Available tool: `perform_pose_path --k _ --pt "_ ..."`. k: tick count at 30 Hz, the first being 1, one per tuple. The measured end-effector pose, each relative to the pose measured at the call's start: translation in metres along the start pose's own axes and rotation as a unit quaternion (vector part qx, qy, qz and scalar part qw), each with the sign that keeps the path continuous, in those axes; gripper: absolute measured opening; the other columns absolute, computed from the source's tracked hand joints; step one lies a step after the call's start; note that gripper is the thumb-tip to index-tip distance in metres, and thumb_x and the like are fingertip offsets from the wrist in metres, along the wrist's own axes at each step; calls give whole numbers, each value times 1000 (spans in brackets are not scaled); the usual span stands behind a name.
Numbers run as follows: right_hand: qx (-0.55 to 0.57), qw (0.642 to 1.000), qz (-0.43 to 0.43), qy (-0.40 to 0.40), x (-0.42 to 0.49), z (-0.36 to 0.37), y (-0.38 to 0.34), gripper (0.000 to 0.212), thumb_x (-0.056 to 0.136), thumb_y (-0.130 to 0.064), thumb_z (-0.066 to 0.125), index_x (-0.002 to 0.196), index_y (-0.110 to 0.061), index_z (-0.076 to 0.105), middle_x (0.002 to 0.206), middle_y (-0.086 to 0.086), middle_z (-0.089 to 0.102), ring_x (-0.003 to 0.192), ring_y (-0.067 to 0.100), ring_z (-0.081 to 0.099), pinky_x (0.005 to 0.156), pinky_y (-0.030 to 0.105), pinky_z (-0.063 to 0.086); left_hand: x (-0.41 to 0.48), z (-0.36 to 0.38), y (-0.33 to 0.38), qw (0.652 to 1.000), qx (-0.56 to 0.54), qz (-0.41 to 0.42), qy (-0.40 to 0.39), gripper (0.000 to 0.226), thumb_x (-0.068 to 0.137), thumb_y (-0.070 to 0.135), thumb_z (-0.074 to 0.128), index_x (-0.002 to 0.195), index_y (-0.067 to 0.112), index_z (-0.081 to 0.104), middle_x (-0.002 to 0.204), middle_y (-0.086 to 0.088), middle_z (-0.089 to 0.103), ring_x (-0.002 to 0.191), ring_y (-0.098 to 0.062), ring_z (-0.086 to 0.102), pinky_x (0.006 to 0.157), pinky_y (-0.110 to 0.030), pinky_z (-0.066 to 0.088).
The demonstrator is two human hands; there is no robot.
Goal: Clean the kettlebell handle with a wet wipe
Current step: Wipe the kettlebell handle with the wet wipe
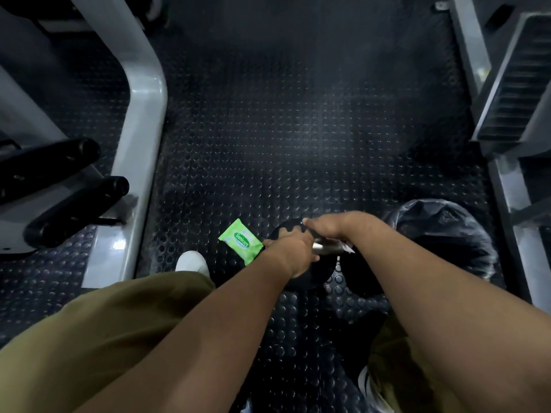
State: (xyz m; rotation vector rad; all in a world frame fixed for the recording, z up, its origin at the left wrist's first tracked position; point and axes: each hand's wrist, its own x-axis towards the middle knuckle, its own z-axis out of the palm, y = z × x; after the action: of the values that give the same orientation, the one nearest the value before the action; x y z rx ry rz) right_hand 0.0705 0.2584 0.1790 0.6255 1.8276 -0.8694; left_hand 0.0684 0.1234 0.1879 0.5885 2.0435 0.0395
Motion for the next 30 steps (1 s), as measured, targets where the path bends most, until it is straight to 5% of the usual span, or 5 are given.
perform_pose_path --k 4,10,17,23,30 --pt "90 995 3 29 9 14 19 84 94 -80 23 154 -24 43 167 8 26 152 30 25 122 51 18 -3 1 -2 1000 -1 15 18 61 105 42 57 155 19 32 154 -11 36 148 -41 25 112 -77 28" --pt "56 998 -1 25 3 9 15 79 99 -73 22 155 -20 42 165 12 28 150 33 29 120 52 24 -2 0 -2 1000 4 15 9 57 105 43 57 151 19 35 151 -12 38 147 -42 26 111 -78 28" --pt "-16 999 35 -15 1 -16 2 55 101 -62 42 110 -12 63 131 15 60 95 31 63 99 50 53 0 -1 -1 1000 5 4 -1 63 105 43 58 156 19 31 152 -12 36 147 -43 26 112 -79 27" --pt "27 999 -6 35 1 11 19 74 104 -65 25 153 -14 44 164 13 31 149 32 30 120 48 22 0 1 -2 1000 -2 12 10 65 104 42 59 157 20 29 156 -12 34 149 -43 23 111 -79 27" --pt "51 998 8 38 2 9 25 79 100 -72 26 152 -15 45 159 14 39 144 34 38 117 49 33 1 2 -4 1000 -2 18 12 58 104 42 59 152 19 34 153 -12 37 147 -43 25 110 -79 28"
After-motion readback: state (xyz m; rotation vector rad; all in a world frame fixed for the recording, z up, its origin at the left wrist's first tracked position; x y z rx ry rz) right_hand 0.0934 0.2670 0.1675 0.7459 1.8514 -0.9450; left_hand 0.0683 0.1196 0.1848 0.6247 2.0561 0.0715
